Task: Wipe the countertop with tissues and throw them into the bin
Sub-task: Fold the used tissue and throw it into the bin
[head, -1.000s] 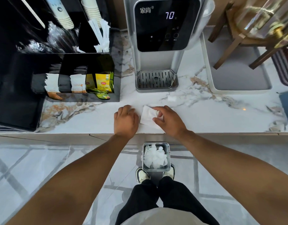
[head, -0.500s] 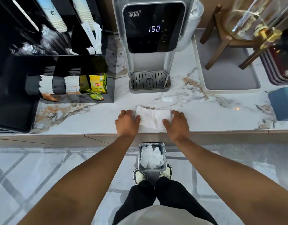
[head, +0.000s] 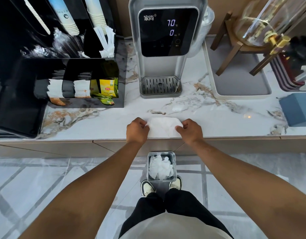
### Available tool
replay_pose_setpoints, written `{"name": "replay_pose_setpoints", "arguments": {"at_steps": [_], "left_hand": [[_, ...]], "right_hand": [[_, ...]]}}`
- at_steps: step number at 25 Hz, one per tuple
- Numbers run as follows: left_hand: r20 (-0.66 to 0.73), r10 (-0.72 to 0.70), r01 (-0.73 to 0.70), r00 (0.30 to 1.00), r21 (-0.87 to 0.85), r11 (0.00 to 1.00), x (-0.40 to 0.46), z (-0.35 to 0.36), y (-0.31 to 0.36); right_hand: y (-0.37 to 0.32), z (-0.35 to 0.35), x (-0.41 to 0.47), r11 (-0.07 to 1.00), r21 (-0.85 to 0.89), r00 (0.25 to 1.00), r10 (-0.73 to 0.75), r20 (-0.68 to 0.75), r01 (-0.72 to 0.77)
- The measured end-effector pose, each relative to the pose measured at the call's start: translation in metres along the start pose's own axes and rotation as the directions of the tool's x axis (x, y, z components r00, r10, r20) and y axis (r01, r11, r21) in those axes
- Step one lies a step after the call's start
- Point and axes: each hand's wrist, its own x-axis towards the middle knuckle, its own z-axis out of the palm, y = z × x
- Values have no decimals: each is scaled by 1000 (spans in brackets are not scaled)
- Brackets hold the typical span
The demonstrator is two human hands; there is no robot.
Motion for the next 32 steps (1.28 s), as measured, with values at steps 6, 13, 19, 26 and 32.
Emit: {"name": "replay_pose_setpoints", "arguments": {"at_steps": [6,13,19,26,32], "left_hand": [[127,-193,222,973,-287,932,-3,-13,-5],[164,-250,299,954,-544,784,-32,-17,-5],[129,-275,298,953,-574,763,-66,-15,9],[95,-357,353,929,-517,780,-109,-4,1],[88,-369,373,925,-385,844,-133,11,-28]], "right_hand": [[5,-12,-16,952,285,993,102,52,-112],[12,-22,-45,808,544,974,196,115,-227],[23,-38,-57,760,616,978,151,145,-209],[55,-39,-67,823,530,967,88,238,-205],[82,-16,-82,834,486,950,136,282,-263]]}}
